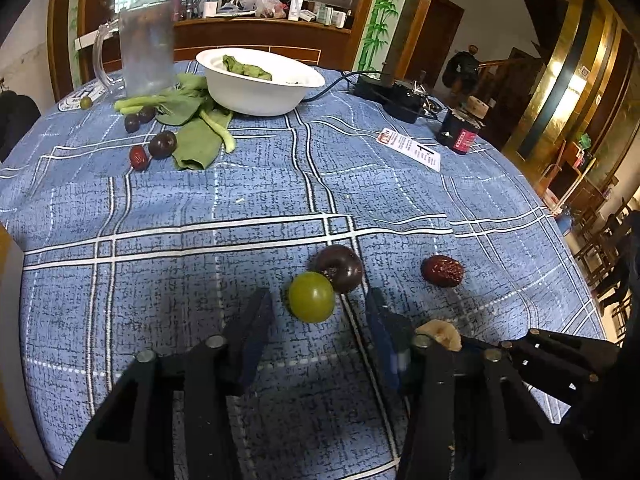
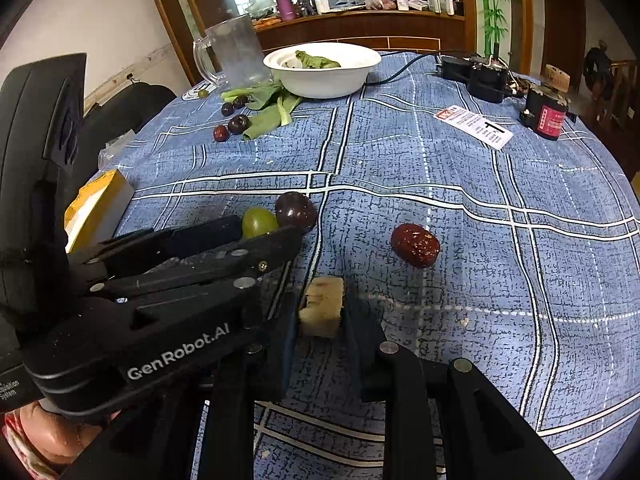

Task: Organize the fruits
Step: 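Grasp a green grape with the left gripper while the right gripper grasps a white cube, then place the grape and white cube in the tray, opening both grippers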

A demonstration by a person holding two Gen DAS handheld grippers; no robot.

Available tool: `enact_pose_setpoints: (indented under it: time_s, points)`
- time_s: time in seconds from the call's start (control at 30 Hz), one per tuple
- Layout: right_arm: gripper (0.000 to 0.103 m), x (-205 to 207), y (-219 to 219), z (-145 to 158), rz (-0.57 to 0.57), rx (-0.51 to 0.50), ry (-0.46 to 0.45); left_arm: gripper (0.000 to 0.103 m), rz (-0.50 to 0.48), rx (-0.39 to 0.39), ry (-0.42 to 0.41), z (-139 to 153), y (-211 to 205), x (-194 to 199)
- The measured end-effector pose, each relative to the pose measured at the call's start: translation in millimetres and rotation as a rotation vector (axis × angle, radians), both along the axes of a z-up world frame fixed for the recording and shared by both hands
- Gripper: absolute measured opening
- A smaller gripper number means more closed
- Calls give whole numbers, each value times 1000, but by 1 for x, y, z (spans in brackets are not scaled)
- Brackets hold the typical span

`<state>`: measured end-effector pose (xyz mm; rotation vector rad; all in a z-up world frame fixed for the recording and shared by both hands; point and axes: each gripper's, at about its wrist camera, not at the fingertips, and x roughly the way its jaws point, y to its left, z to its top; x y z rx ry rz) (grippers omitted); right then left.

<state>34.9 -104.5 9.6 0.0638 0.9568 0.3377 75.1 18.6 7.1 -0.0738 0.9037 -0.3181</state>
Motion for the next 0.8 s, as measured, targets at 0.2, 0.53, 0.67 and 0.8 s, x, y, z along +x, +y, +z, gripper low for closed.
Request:
enact_pose_setpoints:
  time_s: [0.2,0.53,0.67,0.8]
  points:
    - [24,-2,2,-1,-1,-17,-14,21,3,-3,-15,2,8,-2]
    - [22,-13,7,14,49,38,-72,21,51,-15,-58,17,20,-18]
    - [15,-22,18,21,93,34,-117,21,88,-18,-106,36,32,-40]
    - [15,-27,24,27,100,-24,-180,21,146,-59,-131,52,62,-70]
